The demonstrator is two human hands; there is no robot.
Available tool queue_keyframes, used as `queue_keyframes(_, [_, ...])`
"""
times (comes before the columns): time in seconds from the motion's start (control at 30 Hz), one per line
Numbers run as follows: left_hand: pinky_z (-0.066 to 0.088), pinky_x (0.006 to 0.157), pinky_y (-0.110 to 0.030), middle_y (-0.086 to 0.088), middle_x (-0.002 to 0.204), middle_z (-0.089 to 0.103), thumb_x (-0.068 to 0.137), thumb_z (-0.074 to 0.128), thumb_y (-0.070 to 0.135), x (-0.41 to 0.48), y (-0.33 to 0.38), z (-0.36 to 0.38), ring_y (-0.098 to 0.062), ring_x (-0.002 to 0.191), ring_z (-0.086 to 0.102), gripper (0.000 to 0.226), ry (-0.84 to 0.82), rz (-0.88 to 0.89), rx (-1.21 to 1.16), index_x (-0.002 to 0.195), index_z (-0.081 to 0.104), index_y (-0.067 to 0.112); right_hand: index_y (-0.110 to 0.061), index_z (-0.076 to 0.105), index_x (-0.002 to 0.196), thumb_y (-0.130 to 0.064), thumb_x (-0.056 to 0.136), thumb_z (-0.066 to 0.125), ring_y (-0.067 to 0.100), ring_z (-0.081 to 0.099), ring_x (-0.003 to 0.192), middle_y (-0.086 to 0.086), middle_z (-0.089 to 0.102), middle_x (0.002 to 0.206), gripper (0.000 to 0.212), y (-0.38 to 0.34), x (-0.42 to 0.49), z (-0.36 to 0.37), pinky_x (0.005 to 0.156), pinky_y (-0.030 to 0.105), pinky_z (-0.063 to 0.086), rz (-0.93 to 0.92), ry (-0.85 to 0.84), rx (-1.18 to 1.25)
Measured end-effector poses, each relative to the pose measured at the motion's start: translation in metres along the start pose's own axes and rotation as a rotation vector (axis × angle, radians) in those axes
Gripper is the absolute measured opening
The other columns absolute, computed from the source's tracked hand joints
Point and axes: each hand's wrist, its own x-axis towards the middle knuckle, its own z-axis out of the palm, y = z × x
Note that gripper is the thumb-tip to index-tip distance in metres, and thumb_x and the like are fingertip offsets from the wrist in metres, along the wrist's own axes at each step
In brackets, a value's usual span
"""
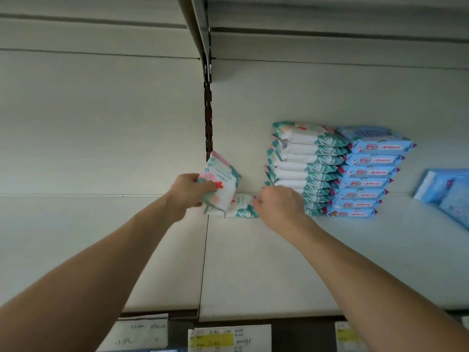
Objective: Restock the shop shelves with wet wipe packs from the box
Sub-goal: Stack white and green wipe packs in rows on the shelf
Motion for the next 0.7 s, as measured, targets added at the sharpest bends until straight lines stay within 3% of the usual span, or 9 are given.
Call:
queue_keyframes(0.07, [0.060,0.071,-0.035,-0.010,0.102,0.071,0.087,0.065,0.011,-0.005,0.010,-0.014,-0.022,0.086,0.068,0.025,-0.143,-0.047,-0.089,0.112,0.063,0.006,-0.009,0.059,0.098,-0.034,0.101,0.040,0.029,0.062,0.091,0.009,0.065,0.096,0.032,-0.003,0.004,-0.012,0.065,0.029,0.036,0.034,0.071,0.177])
queue_keyframes(0.1, [0.060,0.068,-0.035,-0.011,0.102,0.071,0.088,0.062,0.010,-0.008,0.015,-0.020,-0.022,0.084,0.069,0.023,-0.227,-0.074,-0.109,0.111,0.062,0.007,-0.008,0.059,0.102,-0.034,0.100,0.039,0.028,0.063,0.086,0.008,0.065,0.095,0.032,-0.005,0.007,-0.017,0.064,0.029,0.038,0.073,0.065,0.379])
queue_keyframes(0.2, [0.060,0.064,-0.031,-0.007,0.096,0.071,0.090,0.056,0.011,-0.014,0.025,-0.033,-0.017,0.077,0.069,0.018,-0.403,-0.142,-0.016,0.107,0.062,0.011,-0.008,0.062,0.093,-0.024,0.098,0.046,0.019,0.065,0.057,0.009,0.068,0.079,0.023,-0.016,0.011,-0.025,0.045,0.023,0.043,0.267,-0.178,1.191])
queue_keyframes(0.27, [0.060,0.070,-0.031,-0.006,0.099,0.071,0.091,0.057,0.012,-0.012,0.028,-0.037,-0.015,0.078,0.069,0.023,-0.407,-0.155,-0.014,0.114,0.062,0.012,-0.006,0.065,0.083,-0.014,0.095,0.054,0.016,0.060,0.053,0.010,0.065,0.070,0.018,-0.017,0.012,-0.026,0.044,0.023,0.045,0.289,-0.246,1.350])
queue_keyframes(0.37, [0.058,0.070,-0.027,-0.009,0.105,0.069,0.089,0.062,0.012,-0.006,0.028,-0.042,-0.015,0.071,0.070,0.031,-0.285,-0.191,-0.291,0.120,0.061,0.008,0.003,0.064,0.097,-0.002,0.093,0.057,0.014,0.064,0.056,0.013,0.066,0.075,0.010,-0.012,0.012,-0.022,0.054,0.022,0.055,0.313,-0.204,1.446])
queue_keyframes(0.43, [0.058,0.072,-0.030,-0.014,0.114,0.064,0.088,0.060,0.003,-0.007,0.026,-0.039,-0.018,0.074,0.070,0.032,-0.293,-0.187,-0.387,0.120,0.058,0.006,0.004,0.062,0.105,0.004,0.092,0.054,0.014,0.067,0.059,0.015,0.067,0.085,0.015,-0.008,0.014,-0.017,0.059,0.024,0.058,0.310,-0.156,1.390])
queue_keyframes(0.53, [0.055,0.078,-0.037,-0.017,0.126,0.055,0.085,0.057,-0.014,-0.003,0.018,-0.022,-0.026,0.094,0.063,0.059,-0.183,-0.157,-0.214,0.138,0.040,0.006,0.003,0.066,0.090,0.000,0.092,0.054,0.022,0.071,0.067,0.015,0.069,0.087,0.012,-0.007,0.016,-0.008,0.070,0.039,0.060,0.245,-0.075,0.954])
queue_keyframes(0.63, [0.053,0.079,-0.034,-0.015,0.129,0.054,0.082,0.067,-0.007,0.006,0.012,-0.003,-0.028,0.101,0.061,0.069,0.008,-0.085,0.022,0.142,0.038,0.011,-0.006,0.063,0.076,-0.006,0.090,0.052,0.028,0.067,0.078,0.015,0.070,0.086,0.017,-0.006,0.013,-0.001,0.070,0.035,0.055,0.141,-0.041,0.485])
queue_keyframes(0.7, [0.052,0.080,-0.031,-0.013,0.126,0.056,0.082,0.069,-0.001,0.011,0.010,0.008,-0.027,0.101,0.060,0.063,0.063,-0.040,0.126,0.138,0.043,0.012,-0.008,0.062,0.089,-0.011,0.092,0.052,0.031,0.063,0.086,0.013,0.067,0.095,0.011,-0.006,0.010,0.003,0.073,0.033,0.050,0.086,-0.014,0.351])
